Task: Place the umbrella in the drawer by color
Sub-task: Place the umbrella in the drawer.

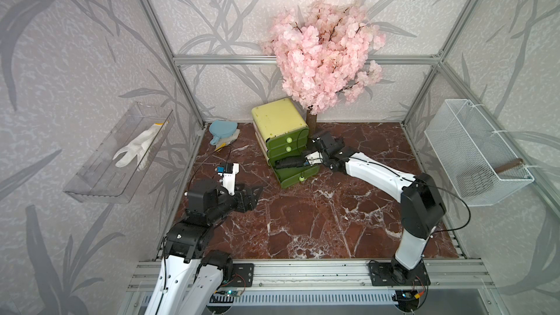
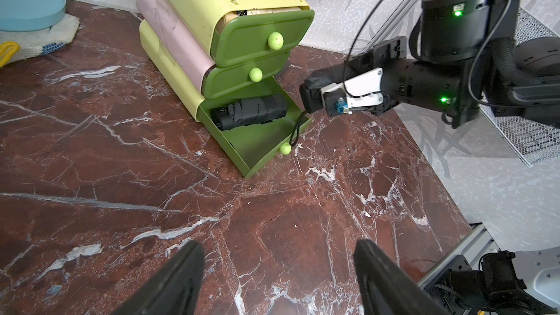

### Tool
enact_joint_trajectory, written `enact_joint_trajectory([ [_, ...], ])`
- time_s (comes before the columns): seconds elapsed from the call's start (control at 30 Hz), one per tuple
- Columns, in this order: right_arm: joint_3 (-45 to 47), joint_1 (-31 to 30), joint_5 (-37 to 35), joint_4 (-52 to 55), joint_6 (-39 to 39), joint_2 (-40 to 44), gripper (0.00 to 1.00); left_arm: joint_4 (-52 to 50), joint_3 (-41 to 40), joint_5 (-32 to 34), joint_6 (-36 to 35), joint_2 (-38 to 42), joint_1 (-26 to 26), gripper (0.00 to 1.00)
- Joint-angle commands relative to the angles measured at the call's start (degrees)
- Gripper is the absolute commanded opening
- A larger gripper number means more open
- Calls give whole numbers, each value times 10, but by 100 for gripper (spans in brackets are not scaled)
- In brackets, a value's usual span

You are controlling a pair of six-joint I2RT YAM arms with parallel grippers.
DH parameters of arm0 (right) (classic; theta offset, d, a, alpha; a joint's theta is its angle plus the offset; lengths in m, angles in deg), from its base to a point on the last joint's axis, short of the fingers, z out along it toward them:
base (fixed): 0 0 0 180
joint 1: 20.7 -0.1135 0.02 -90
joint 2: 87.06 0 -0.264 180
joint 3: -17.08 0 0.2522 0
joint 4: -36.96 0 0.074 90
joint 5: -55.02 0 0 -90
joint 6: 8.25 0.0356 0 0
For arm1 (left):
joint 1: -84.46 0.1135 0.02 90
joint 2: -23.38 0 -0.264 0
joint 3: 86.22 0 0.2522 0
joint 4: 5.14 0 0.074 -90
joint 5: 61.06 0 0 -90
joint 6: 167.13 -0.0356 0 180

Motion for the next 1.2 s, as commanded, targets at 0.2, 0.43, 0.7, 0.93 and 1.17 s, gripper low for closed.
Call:
enact_joint_trajectory([
  [0.2,-37,-54,-139,-75,-87,-74,23,1,-2,4,-8,9,-3,82],
  [0.43,-87,-90,-75,60,3,-99,23,1,-2,2,-8,9,-4,82],
  [0.7,-187,-107,-24,233,88,-149,27,1,-2,5,-8,9,-4,82],
  [0.93,-236,-115,-16,291,129,-189,38,1,-2,6,-8,10,-4,82],
  [1.17,-283,-126,51,363,182,-194,63,2,-2,5,-7,9,-4,82],
])
